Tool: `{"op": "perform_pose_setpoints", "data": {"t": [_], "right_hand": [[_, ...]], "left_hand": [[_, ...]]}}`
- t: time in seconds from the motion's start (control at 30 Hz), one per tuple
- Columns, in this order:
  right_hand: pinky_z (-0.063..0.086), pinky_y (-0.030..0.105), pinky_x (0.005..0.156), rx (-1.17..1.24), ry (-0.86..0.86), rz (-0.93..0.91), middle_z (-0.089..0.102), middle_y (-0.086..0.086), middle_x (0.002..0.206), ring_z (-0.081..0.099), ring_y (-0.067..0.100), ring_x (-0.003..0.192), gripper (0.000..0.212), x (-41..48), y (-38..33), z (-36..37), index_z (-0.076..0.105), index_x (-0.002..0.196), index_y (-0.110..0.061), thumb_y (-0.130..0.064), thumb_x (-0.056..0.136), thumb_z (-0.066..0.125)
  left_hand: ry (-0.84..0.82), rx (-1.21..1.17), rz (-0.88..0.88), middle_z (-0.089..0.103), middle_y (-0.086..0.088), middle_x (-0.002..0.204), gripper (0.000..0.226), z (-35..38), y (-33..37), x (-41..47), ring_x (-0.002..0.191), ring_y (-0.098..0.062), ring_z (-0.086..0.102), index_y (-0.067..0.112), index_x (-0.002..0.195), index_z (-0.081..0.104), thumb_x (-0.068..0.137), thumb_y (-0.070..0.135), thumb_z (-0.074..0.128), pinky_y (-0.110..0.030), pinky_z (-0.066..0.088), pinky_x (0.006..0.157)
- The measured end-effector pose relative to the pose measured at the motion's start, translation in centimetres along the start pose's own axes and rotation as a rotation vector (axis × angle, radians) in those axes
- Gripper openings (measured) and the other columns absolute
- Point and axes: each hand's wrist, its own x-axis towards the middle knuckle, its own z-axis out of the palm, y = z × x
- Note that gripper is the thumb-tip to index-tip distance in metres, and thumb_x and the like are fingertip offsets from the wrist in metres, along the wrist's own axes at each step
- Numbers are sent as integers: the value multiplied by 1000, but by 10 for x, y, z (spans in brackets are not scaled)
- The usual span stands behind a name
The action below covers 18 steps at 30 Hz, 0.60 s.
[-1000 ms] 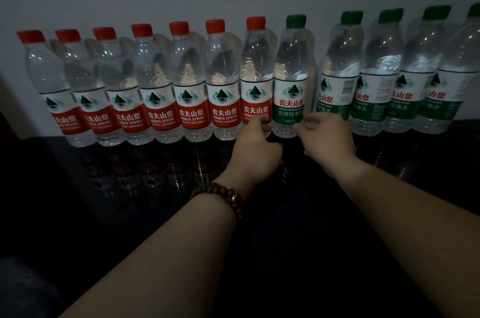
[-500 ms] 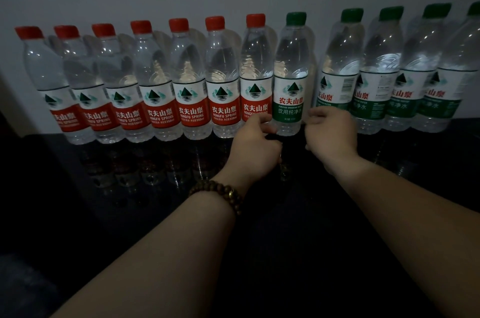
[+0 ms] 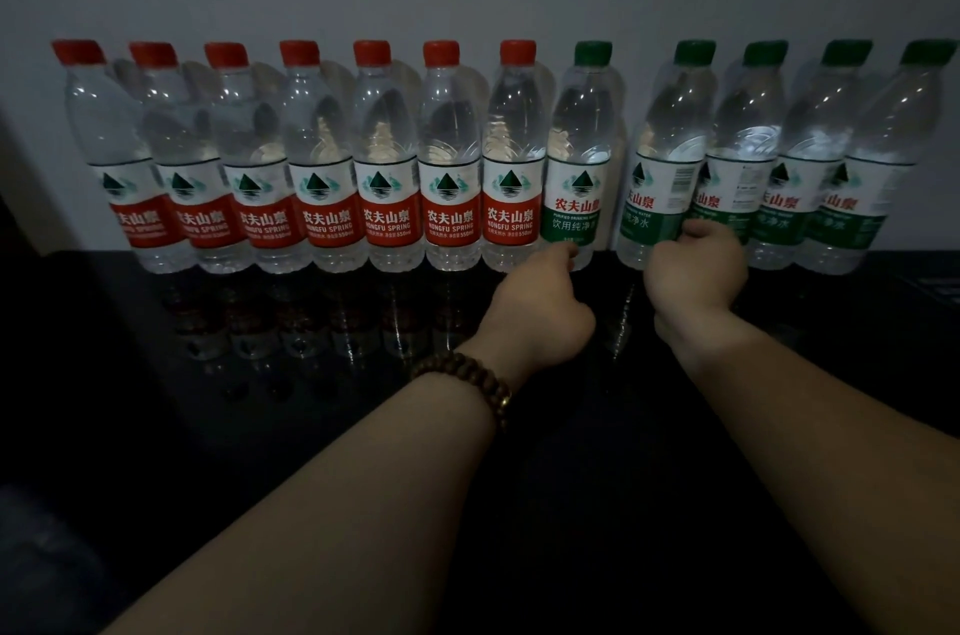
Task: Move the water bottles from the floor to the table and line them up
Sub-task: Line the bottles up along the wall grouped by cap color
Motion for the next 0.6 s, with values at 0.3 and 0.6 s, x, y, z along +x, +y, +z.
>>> {"op": "perform_pose_setpoints", "data": {"t": [0.3, 0.6], "right_hand": [[46, 23, 70, 35, -76, -43, 58, -18, 85, 62, 16, 88, 37, 2, 5, 5, 61, 110, -28, -3, 82, 59], [59, 41, 82, -34, -188, -68, 69, -7, 104, 69, 20, 89, 36, -4, 1, 7, 64, 111, -36, -29, 75, 69]], "left_hand": [[-14, 6, 12, 52, -2, 150, 77, 1, -6, 2, 137, -21, 50, 19, 154, 38, 83, 10, 68, -31, 42, 111], [-24, 13, 15, 42, -1, 158, 84, -2, -8, 0, 143, -21, 41, 23, 159, 29, 84, 7, 64, -28, 36, 114]]}}
